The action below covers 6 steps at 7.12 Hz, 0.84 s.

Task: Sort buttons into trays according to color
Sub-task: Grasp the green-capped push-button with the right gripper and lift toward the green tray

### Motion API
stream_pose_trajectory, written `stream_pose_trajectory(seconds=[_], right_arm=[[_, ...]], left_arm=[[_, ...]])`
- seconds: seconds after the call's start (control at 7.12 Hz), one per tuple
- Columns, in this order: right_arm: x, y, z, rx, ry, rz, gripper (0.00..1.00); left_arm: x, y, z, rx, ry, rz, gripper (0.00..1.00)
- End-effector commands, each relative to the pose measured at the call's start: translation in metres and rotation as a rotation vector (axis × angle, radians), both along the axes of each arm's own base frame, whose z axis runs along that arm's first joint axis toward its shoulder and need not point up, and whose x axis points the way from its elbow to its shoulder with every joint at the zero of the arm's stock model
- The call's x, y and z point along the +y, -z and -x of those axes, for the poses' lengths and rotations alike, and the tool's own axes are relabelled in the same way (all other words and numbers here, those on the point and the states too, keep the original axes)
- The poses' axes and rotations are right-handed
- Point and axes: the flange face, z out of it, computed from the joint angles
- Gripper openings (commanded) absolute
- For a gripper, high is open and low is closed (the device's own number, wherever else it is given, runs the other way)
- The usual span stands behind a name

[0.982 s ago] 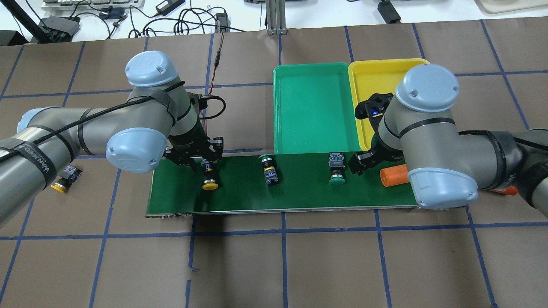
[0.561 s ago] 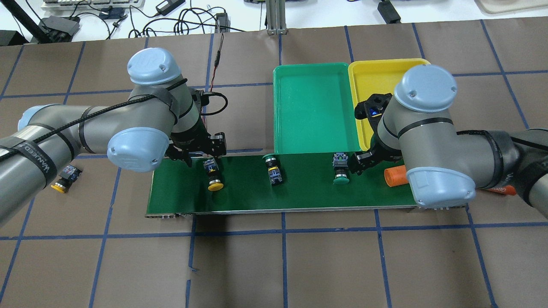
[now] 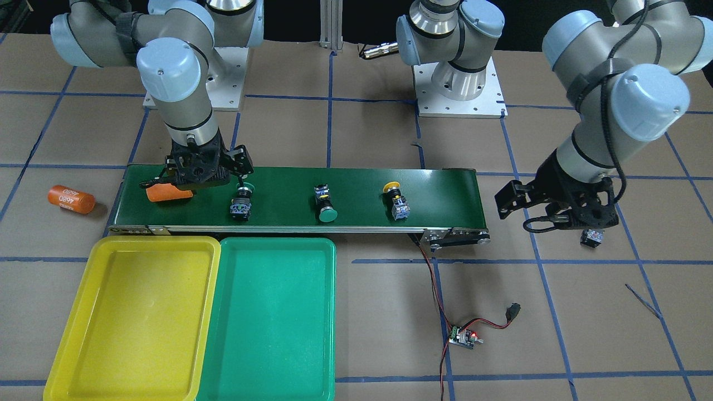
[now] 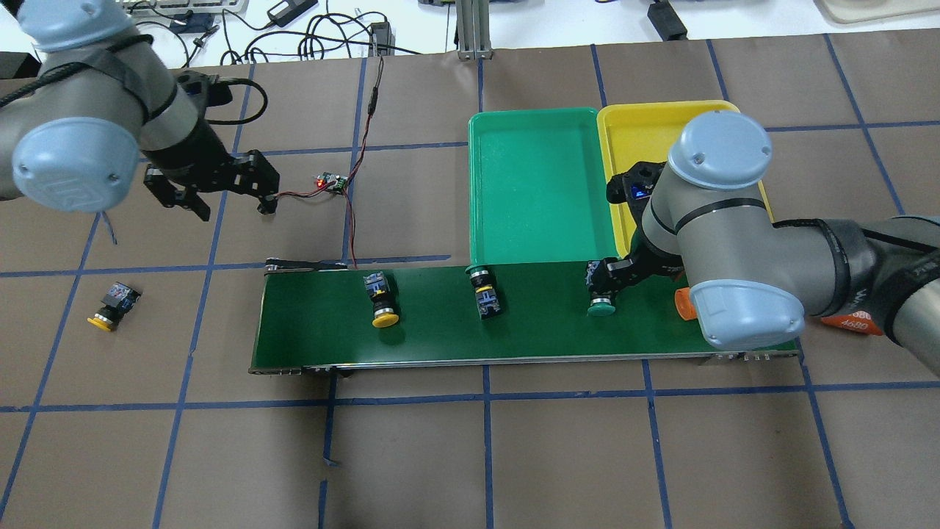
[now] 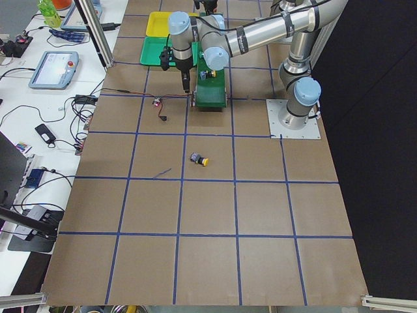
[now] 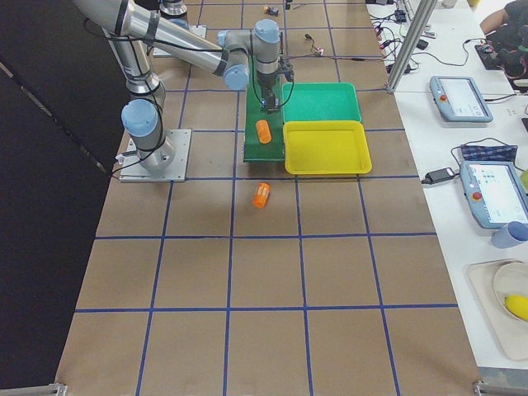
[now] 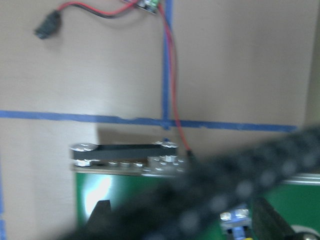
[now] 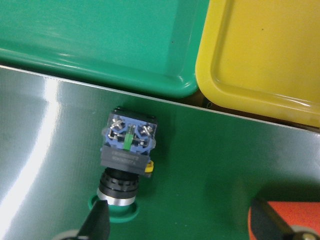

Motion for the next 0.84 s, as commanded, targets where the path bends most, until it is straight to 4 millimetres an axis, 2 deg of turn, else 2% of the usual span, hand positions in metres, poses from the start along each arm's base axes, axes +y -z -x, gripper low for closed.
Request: stream_pose_trajectory(seconds=[0.0, 0.14, 0.28, 0.42, 0.56, 0.7], right_arm=[[-0.003, 0.016, -0.012, 0.001, 0.016, -0.011, 1.0], [-0.008, 0.028, -0.012, 0.002, 0.016, -0.017, 1.0], [-0.012, 0.038, -0.01, 0.004, 0.016, -0.018, 0.98], [-0.016, 0.036, -0.009, 0.003, 0.023, -0.011, 0.55], [-0.017, 0.035, -0.009, 0.003, 0.025, -0.011, 0.26], [-0.017, 0.035, -0.007, 0.003, 0.031, -0.011, 0.05]], left_arm=[[0.013, 0.003, -0.083, 0.009, 0.045, -0.025, 1.0], [0.017, 0.005, -0.101, 0.014, 0.083, -0.026, 1.0], [0.02, 0.005, -0.105, 0.018, 0.079, -0.036, 1.0], [0.018, 0.012, -0.11, 0.022, 0.077, -0.032, 1.0], [0.016, 0.017, -0.111, 0.026, 0.077, -0.042, 1.0], [0.019, 0.001, -0.11, 0.011, 0.105, -0.018, 1.0]])
